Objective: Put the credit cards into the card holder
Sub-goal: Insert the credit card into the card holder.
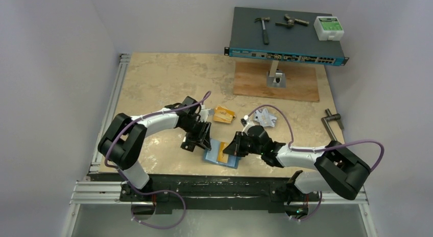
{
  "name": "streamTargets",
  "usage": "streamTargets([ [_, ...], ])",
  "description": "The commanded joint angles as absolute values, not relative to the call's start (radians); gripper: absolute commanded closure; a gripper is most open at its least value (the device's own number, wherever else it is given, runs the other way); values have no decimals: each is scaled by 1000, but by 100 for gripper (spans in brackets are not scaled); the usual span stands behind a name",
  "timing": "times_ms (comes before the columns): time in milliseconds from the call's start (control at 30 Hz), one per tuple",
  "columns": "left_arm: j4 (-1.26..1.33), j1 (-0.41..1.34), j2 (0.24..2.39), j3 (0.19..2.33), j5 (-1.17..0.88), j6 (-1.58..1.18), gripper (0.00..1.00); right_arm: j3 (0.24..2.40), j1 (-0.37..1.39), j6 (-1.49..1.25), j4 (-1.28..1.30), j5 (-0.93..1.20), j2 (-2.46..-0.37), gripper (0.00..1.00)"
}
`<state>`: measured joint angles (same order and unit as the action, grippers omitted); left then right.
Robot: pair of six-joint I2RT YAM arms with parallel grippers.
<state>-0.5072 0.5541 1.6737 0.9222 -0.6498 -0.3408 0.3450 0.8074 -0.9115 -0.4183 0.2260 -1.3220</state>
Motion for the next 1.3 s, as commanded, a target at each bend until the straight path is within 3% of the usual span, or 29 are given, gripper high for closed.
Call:
streamTargets([
  [0,-476,552,1683,963,-682,-348,65,327,798,-922,-427,203,-1293,100],
  [667,-417,555,1760,975,-716,-383,61,267,766,-928,-460,221,-1288,100],
  [933,-364,556,1783,966,-784,-411,65,243,765,-954,-535,231,-1331,100],
  [1167,-323,554,1782,940,-825,-414,85,222,758,-985,-578,238,-1334,100],
  [1233,-321,553,1782,944,-828,-414,100,207,749,-999,-599,245,-1328,100],
  [1267,-322,551,1784,946,-832,-413,100,197,744,-1008,-611,248,-1322,100],
])
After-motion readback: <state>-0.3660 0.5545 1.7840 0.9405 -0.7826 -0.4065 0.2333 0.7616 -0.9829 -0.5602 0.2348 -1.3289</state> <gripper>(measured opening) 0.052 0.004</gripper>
